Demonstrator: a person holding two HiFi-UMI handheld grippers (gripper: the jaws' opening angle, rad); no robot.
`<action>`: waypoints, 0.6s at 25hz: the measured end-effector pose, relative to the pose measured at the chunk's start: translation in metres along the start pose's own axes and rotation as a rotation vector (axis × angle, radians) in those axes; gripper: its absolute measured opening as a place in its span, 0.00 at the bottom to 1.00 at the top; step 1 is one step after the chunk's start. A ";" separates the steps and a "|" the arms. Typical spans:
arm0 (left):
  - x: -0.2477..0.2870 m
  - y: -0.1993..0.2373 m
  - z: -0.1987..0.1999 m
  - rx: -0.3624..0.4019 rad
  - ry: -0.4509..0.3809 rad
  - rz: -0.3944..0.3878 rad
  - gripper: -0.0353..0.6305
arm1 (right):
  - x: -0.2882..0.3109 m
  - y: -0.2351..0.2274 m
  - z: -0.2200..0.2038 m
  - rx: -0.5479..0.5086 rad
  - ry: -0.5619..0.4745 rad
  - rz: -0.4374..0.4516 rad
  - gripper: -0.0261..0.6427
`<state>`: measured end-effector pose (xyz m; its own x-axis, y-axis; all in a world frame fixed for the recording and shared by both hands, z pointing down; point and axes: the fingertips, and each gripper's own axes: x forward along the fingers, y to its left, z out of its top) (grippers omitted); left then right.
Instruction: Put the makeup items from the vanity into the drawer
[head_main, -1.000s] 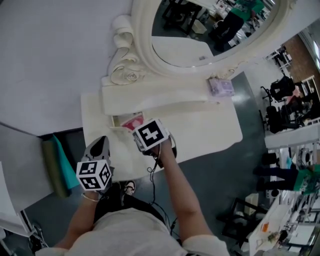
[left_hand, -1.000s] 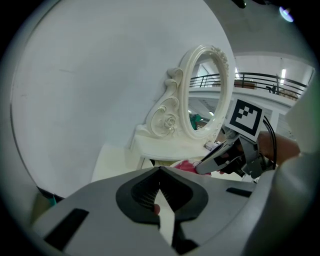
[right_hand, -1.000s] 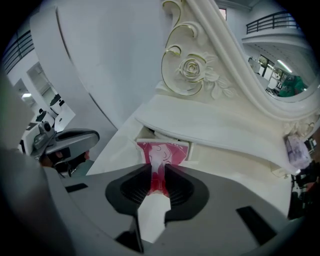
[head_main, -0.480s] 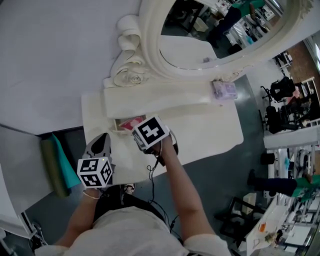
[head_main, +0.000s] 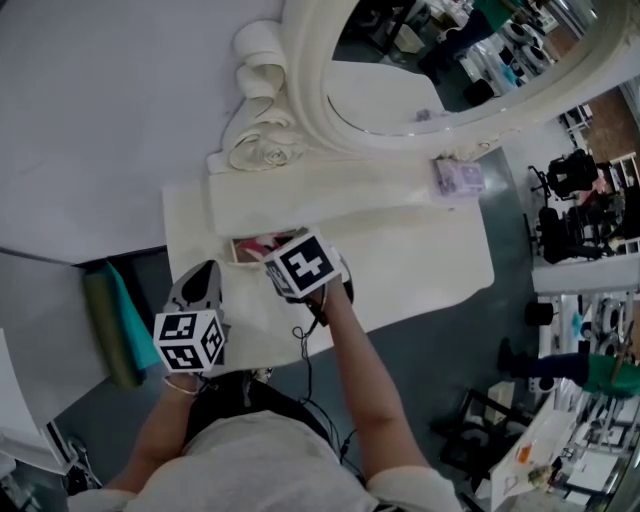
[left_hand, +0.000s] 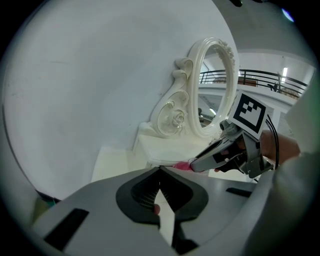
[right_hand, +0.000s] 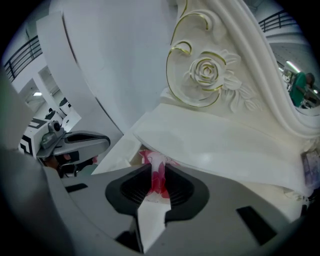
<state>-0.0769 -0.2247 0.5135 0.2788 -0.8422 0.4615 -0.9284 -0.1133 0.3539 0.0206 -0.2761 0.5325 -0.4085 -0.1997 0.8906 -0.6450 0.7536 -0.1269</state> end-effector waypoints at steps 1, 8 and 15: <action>0.001 0.000 -0.001 0.001 0.003 0.001 0.06 | 0.002 0.000 0.001 -0.006 -0.020 -0.003 0.16; 0.005 0.003 -0.005 0.015 0.026 0.006 0.06 | 0.013 0.000 0.000 -0.027 -0.117 -0.014 0.22; 0.009 0.003 -0.014 0.008 0.049 0.014 0.06 | 0.000 -0.012 -0.005 0.002 -0.201 -0.060 0.36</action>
<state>-0.0736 -0.2256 0.5300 0.2771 -0.8170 0.5057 -0.9343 -0.1062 0.3403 0.0312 -0.2817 0.5364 -0.4898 -0.3651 0.7917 -0.6734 0.7352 -0.0776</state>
